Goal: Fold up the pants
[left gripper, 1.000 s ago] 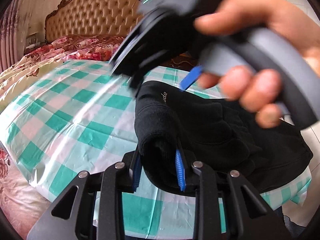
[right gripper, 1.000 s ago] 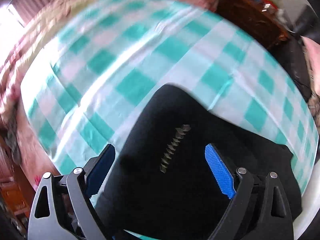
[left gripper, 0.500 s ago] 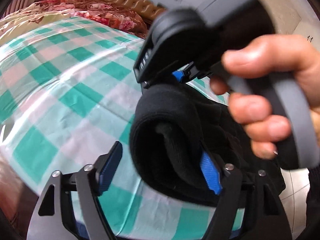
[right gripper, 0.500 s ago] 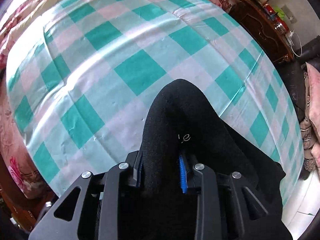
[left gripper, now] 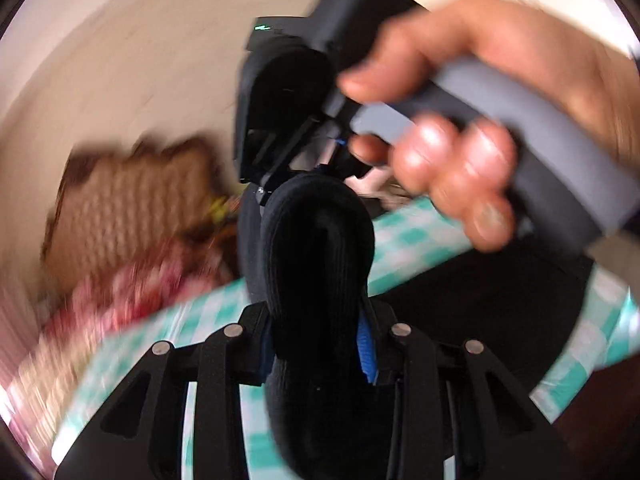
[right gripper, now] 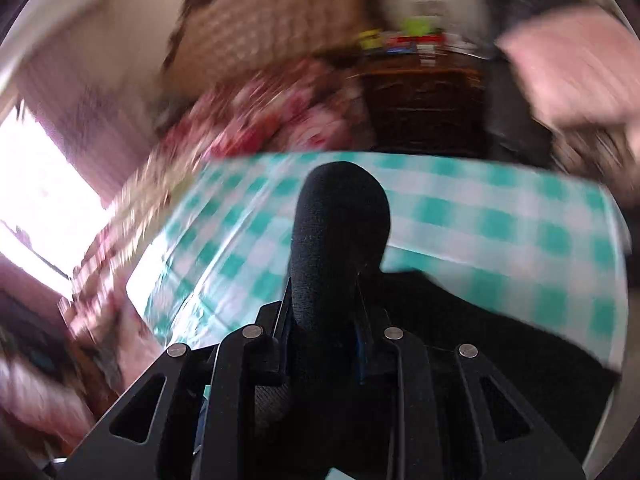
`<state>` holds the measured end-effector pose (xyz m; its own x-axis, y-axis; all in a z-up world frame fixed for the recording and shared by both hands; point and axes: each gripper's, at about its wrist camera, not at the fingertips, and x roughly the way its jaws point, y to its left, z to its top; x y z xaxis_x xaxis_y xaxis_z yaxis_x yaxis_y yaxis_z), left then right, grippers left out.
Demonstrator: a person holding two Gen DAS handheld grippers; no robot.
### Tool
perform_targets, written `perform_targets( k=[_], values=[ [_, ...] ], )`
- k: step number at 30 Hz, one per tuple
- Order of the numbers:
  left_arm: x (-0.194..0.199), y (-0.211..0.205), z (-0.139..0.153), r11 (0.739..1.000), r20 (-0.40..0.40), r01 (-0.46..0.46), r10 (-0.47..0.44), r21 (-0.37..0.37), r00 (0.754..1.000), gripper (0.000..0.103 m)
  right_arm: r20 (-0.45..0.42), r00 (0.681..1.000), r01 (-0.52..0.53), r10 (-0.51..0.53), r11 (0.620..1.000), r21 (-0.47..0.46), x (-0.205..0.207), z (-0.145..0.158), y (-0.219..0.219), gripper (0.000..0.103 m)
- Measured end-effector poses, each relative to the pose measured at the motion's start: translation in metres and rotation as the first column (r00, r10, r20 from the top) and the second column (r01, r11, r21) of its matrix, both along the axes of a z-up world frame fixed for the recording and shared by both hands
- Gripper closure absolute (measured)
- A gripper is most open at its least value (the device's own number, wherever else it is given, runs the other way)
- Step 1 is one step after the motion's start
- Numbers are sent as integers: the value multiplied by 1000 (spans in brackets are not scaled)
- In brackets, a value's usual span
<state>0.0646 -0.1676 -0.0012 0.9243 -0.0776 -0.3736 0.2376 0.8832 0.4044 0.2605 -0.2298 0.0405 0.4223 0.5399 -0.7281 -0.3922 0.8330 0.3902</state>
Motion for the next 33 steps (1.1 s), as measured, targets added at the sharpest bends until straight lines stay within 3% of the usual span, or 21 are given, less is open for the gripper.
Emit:
perform_targets(
  k=[3,7,9,10,13,15,16,18,20,23,26,29,33],
  values=[
    [-7,-91,-49,978,-15,128,-128,165,992,70,-85,988,136,-131,989,50,-5,-49,-102,78],
    [-17,-164,-135,901,-113,245,-219,357,969,70,-247,944,234,-219,972,33,-5,-143,-178,70],
    [-25,-171,-154,865,-65,242,-238,441,969,54,-286,936,237,-207,969,74,-5,-169,-192,64],
    [-26,-172,-158,854,-57,241,-242,461,969,53,-286,939,232,-193,967,106,-4,-171,-195,61],
    [-18,-173,-158,859,-48,216,-219,463,974,48,-253,950,224,-181,962,155,3,-161,-197,26],
    [-14,-177,-162,855,-40,209,-216,474,976,52,-220,956,220,-192,969,111,13,-153,-191,26],
    [-12,-173,-164,852,-31,206,-218,481,975,56,-221,958,210,-185,973,98,20,-153,-186,34],
    [-14,-173,-170,842,-11,196,-220,502,975,69,-241,955,189,-172,981,51,30,-158,-176,66],
    [-13,-168,-165,839,-1,188,-218,510,976,72,-243,955,184,-172,982,29,31,-156,-180,76],
    [-14,-168,-144,845,37,175,-224,505,974,73,-161,976,160,-144,983,91,15,-121,-193,80],
    [-21,-186,-133,837,72,189,-262,514,962,73,-110,982,167,-156,982,91,6,-98,-211,80],
    [-24,-204,-139,816,64,220,-299,534,952,73,-118,976,190,-183,981,46,5,-103,-227,80],
    [-20,-213,-148,811,44,246,-316,531,948,73,-144,970,206,-197,977,47,0,-115,-248,80]
  ],
)
